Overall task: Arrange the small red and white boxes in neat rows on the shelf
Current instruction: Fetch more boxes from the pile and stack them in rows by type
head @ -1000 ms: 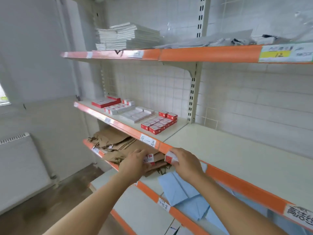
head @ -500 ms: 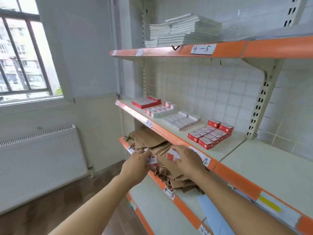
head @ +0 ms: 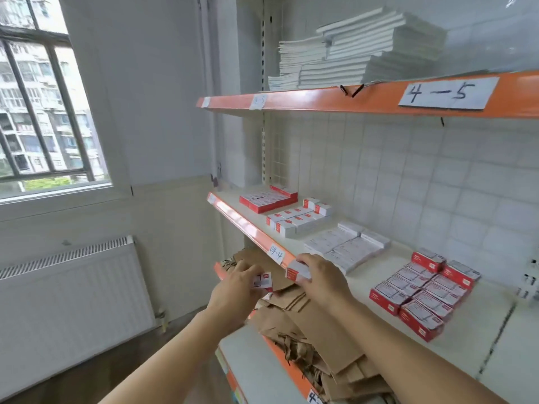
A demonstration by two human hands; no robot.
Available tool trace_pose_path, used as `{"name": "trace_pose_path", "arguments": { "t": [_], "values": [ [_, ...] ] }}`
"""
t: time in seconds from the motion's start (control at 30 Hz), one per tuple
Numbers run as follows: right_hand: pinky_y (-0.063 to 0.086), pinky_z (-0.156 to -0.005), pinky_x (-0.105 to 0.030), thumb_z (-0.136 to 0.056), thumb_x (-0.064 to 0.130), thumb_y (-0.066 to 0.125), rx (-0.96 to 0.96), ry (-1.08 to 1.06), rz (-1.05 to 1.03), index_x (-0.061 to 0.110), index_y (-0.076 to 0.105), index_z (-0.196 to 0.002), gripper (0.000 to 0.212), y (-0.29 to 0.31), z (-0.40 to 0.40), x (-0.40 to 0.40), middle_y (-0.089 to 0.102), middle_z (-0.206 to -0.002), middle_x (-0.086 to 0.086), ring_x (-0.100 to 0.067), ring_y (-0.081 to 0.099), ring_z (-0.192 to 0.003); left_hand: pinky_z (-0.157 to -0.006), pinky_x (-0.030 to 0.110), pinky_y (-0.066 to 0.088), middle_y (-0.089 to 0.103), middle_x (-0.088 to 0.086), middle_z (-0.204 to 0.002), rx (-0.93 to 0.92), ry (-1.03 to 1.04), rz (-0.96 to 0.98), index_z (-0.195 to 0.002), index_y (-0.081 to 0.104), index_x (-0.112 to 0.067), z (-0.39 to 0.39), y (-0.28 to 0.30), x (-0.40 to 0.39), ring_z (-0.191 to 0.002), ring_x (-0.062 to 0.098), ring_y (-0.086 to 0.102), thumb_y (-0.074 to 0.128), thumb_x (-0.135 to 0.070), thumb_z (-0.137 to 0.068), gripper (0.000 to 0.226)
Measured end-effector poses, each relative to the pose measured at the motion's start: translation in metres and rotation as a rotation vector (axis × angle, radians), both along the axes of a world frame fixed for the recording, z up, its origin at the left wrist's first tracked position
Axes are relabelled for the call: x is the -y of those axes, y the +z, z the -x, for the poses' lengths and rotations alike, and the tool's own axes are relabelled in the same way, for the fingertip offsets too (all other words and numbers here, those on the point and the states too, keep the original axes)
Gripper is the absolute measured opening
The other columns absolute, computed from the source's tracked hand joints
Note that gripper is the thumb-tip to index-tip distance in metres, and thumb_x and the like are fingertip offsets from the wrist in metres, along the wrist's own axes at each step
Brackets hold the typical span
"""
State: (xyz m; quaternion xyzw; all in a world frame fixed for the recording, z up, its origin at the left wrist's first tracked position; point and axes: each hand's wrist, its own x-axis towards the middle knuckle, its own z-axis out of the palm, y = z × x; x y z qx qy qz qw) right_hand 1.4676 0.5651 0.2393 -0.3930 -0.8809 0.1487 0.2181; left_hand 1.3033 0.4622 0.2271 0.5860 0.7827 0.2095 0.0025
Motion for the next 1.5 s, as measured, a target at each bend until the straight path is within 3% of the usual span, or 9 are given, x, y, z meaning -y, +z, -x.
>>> {"name": "trace_pose_path", "arguments": {
  "t": [0.2,0.33,0.57,0.8,0.97,1.17,1.37,1.5],
  "values": [
    [0.046,-0.089,-0.026,-0.090,0.021,0.060,-0.018,-0.066,-0.012,0.021,0.049,-0.132,0.043,-0.002,0.067,-0.045,0.052,-0.132,0.000,-0.017,0.054,-0.116,-0.086,0.035,0.050,0.046,-0.008,-0.123,-0.013,-0.056,0.024,-0.127,0.047,-0.034,0.069,-0.007,-0.051,-0.112,0.016,0.047,0.056,-0.033,-0.091,0.037],
    [0.044,-0.088,-0.025,-0.090,0.021,0.061,-0.040,-0.165,-0.032,0.020,0.047,-0.134,0.045,0.002,0.113,-0.076,0.051,-0.134,0.001,-0.017,0.053,-0.118,-0.079,0.029,0.048,0.045,-0.009,-0.127,-0.034,-0.135,0.015,-0.133,0.043,-0.038,0.124,0.000,-0.092,-0.115,0.014,0.045,0.055,-0.034,-0.091,0.043],
    [0.044,-0.086,-0.027,-0.090,0.025,0.060,0.011,-0.378,-0.059,0.025,0.045,-0.133,0.046,-0.001,0.160,-0.119,0.053,-0.132,0.006,-0.016,0.048,-0.119,-0.082,0.031,0.049,0.044,-0.007,-0.133,-0.055,-0.315,-0.004,-0.133,0.045,-0.032,0.187,0.006,-0.160,-0.116,0.015,0.045,0.055,-0.030,-0.091,0.043],
    [0.043,-0.091,-0.027,-0.091,0.021,0.059,0.012,-0.511,-0.059,0.022,0.044,-0.136,0.048,-0.003,0.166,-0.177,0.053,-0.132,0.002,-0.017,0.049,-0.120,-0.087,0.033,0.048,0.048,-0.004,-0.125,-0.002,-0.446,-0.023,-0.129,0.048,-0.027,0.196,0.013,-0.240,-0.113,0.017,0.047,0.058,-0.035,-0.091,0.040],
    [0.041,-0.091,-0.029,-0.088,0.019,0.062,-0.037,-0.588,-0.076,0.021,0.048,-0.132,0.046,-0.007,0.165,-0.214,0.052,-0.130,0.000,-0.019,0.050,-0.117,-0.079,0.035,0.048,0.052,-0.002,-0.117,0.004,-0.507,-0.031,-0.125,0.051,-0.025,0.194,0.014,-0.287,-0.108,0.019,0.050,0.061,-0.034,-0.089,0.038],
    [0.043,-0.089,-0.030,-0.089,0.015,0.060,-0.028,-0.666,-0.078,0.018,0.049,-0.130,0.043,-0.009,0.170,-0.244,0.050,-0.129,-0.001,-0.020,0.050,-0.117,-0.073,0.031,0.047,0.052,-0.004,-0.120,-0.001,-0.602,-0.020,-0.126,0.049,-0.026,0.191,0.015,-0.337,-0.107,0.018,0.051,0.060,-0.037,-0.089,0.040],
    [0.045,-0.084,-0.028,-0.090,0.018,0.057,0.034,-0.754,-0.142,0.022,0.049,-0.129,0.040,-0.007,0.179,-0.266,0.050,-0.128,0.006,-0.014,0.046,-0.119,-0.081,0.029,0.046,0.051,-0.004,-0.125,0.007,-0.723,-0.042,-0.130,0.048,-0.025,0.194,0.023,-0.384,-0.111,0.017,0.051,0.060,-0.039,-0.089,0.045],
    [0.040,-0.094,-0.025,-0.090,0.025,0.059,0.146,-0.795,-0.222,0.023,0.052,-0.124,0.035,-0.010,0.183,-0.270,0.053,-0.127,0.010,-0.013,0.043,-0.119,-0.083,0.030,0.046,0.050,-0.006,-0.129,0.000,-0.780,-0.037,-0.131,0.046,-0.027,0.200,0.022,-0.401,-0.115,0.017,0.049,0.059,-0.039,-0.089,0.046]
  ]
}}
